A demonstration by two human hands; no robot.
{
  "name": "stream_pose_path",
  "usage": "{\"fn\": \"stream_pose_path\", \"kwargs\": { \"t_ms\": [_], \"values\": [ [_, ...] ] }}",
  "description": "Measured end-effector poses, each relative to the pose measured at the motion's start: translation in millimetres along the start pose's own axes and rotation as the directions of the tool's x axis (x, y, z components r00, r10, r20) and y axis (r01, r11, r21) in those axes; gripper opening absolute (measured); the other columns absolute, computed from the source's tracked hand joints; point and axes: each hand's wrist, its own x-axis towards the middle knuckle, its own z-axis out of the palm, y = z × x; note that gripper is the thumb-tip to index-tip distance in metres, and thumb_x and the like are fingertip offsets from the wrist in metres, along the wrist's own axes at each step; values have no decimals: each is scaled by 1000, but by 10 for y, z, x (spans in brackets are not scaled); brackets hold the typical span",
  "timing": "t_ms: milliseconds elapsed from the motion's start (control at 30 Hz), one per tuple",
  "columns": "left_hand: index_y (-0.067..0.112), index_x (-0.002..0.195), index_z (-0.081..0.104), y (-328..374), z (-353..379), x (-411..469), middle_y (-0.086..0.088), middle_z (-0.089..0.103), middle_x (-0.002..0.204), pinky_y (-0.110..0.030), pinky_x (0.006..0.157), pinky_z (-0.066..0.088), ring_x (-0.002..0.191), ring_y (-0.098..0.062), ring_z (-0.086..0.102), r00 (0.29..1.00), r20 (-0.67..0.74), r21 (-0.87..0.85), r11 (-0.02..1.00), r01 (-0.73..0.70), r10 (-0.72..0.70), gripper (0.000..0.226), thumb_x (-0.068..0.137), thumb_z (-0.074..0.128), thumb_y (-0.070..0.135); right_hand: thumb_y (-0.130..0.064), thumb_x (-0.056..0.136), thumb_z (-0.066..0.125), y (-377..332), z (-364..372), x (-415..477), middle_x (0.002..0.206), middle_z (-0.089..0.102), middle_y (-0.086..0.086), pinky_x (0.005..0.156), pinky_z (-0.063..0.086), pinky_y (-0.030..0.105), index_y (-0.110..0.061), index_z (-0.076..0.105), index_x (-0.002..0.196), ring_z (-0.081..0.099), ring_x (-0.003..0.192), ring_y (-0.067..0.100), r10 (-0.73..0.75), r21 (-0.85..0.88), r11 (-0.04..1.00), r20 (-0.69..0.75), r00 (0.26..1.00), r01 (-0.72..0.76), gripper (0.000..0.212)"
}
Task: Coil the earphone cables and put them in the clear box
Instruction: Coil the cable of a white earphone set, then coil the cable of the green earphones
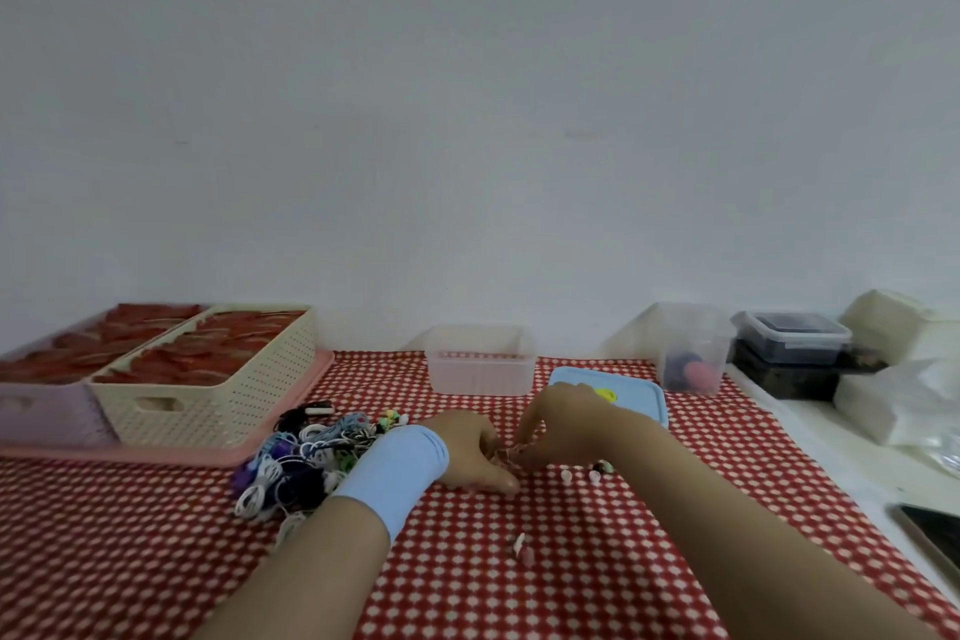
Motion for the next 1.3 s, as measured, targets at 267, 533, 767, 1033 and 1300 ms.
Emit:
{"fn": "stream_pose_path", "kwargs": {
  "t_ms": [267,533,767,1033,1300],
  "values": [
    [28,99,65,-136,-283,2,6,67,104,-29,81,46,92,-11,60,958,-283,-264,958,-113,35,28,87,63,53,-31,88,68,-47,-267,131,98,73,-4,82,51,30,-21,76,100,64,93,13,22,356,933,-180,983,44,17],
    [28,103,64,-147,-781,277,5,68,95,-39,81,60,79,-13,71,887,-460,-418,890,-183,-33,20,86,68,16,-19,93,67,25,-619,477,89,76,1,72,56,32,-21,75,92,71,77,22,78,563,816,-326,942,127,9],
    [25,100,65,-216,-1284,772,2,68,100,-39,79,61,79,-15,72,831,-550,-468,854,-226,-81,25,84,66,6,-28,94,67,112,-936,1042,100,70,-2,69,41,24,-21,73,111,58,84,14,129,430,897,-479,868,104,19],
    [26,118,63,-602,-1035,1131,6,65,117,-25,86,50,97,-11,63,913,-399,-363,929,-72,-85,37,84,71,14,-39,90,70,123,-453,1513,99,70,-6,75,53,30,-25,72,105,62,86,14,197,342,938,-387,901,-58,21],
    [28,130,59,-881,-899,923,6,56,133,-30,102,45,118,-14,56,916,-396,-196,981,-7,-73,40,91,65,20,-46,94,64,-145,-195,1602,128,67,-7,103,48,37,-28,68,126,62,116,14,129,192,977,-201,971,-90,37]
  ]
}}
